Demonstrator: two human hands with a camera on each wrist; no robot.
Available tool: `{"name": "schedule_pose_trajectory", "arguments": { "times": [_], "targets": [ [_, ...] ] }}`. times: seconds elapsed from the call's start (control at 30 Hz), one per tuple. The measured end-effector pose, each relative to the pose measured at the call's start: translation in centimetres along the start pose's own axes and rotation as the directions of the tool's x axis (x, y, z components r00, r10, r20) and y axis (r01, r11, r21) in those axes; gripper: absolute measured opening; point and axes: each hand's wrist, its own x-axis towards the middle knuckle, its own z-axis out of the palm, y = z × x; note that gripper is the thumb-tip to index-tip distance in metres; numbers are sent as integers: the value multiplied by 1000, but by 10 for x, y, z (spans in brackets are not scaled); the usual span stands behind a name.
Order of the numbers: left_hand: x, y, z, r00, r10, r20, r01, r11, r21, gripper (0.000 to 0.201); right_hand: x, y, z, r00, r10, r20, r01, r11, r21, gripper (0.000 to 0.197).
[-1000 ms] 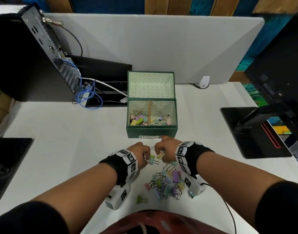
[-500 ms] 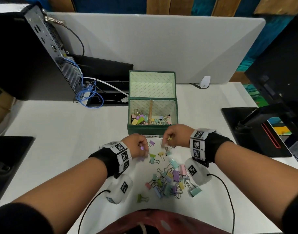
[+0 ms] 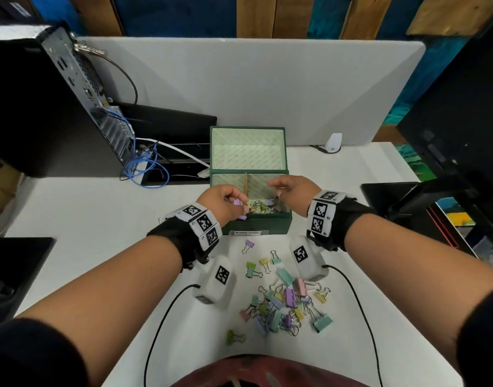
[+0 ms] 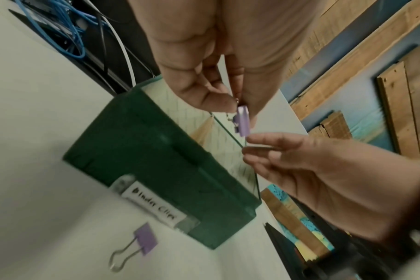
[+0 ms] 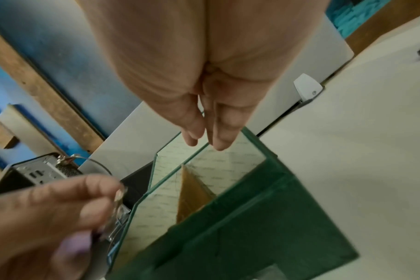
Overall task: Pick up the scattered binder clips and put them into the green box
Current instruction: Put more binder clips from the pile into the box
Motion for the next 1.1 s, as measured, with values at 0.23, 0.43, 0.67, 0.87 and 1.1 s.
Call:
{"name": "schedule_pose_trajectory", "arguments": {
  "times": [0.23, 0.43, 0.67, 0.87, 1.1],
  "targets": [
    [28, 19, 8, 991, 33, -133, -27, 998, 49, 18, -34, 28, -13, 999, -30, -45, 32, 998, 48, 23],
    [36, 25, 28, 994, 54, -93, -42, 990, 132, 15, -56, 48, -11, 998, 9, 62, -5, 999, -52, 21],
    [19, 13, 14, 997, 57, -49, -49, 988, 147, 17, -59, 62, -4, 988, 33, 151, -4, 982, -187, 25],
    [-9, -12, 14, 946, -41, 323, -132, 860, 494, 26, -48, 65, 19, 912, 103, 397, 91, 894, -439, 40],
    [-15, -53, 46, 881, -151, 448, -310, 532, 788, 95, -37, 53, 51, 855, 57, 516, 280, 787, -550, 56]
  ]
}}
